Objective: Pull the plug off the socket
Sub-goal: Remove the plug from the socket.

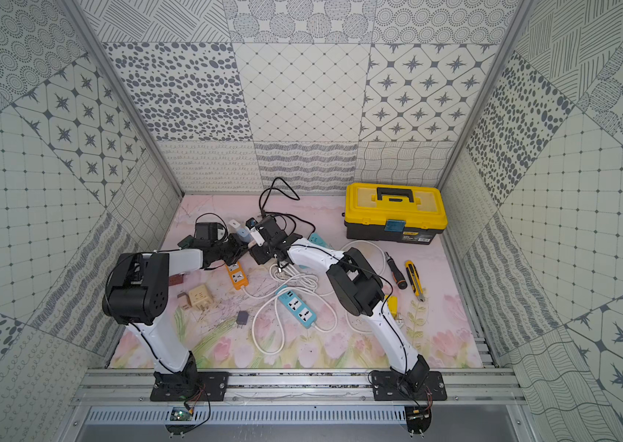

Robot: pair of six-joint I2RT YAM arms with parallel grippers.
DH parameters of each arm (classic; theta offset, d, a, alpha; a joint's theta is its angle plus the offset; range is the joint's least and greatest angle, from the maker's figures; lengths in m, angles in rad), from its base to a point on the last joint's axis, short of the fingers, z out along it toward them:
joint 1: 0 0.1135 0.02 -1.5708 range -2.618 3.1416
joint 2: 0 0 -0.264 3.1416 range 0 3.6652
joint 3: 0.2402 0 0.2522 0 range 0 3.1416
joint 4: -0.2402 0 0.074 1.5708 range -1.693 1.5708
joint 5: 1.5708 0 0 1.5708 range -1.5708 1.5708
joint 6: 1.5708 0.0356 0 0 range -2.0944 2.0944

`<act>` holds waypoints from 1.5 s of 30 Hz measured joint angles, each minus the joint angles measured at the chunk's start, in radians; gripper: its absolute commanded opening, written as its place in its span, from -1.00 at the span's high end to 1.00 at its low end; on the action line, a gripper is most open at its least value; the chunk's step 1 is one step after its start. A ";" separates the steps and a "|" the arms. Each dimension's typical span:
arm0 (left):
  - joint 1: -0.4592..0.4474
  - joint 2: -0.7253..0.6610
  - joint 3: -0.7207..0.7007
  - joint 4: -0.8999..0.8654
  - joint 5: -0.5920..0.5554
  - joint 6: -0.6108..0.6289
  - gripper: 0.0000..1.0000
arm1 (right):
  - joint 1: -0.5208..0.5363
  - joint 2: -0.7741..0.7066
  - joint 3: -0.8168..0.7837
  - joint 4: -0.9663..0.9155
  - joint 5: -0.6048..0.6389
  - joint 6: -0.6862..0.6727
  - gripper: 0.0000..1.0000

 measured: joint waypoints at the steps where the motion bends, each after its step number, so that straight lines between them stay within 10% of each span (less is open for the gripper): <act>1: 0.000 0.000 0.000 0.003 0.003 -0.001 1.00 | -0.012 0.000 0.005 -0.011 -0.027 0.031 1.00; 15: 0.000 0.000 0.002 -0.019 0.032 -0.027 1.00 | 0.076 -0.001 0.066 -0.153 0.168 -0.061 1.00; 24: -0.002 0.005 0.016 -0.034 0.035 -0.042 1.00 | 0.015 -0.001 0.068 -0.161 0.012 0.080 1.00; 33: 0.000 0.002 0.013 -0.039 0.038 -0.047 1.00 | 0.086 -0.018 0.037 -0.136 0.180 -0.093 1.00; 45: -0.006 -0.011 -0.006 0.002 0.071 -0.049 1.00 | -0.009 -0.018 0.152 -0.339 -0.040 0.093 1.00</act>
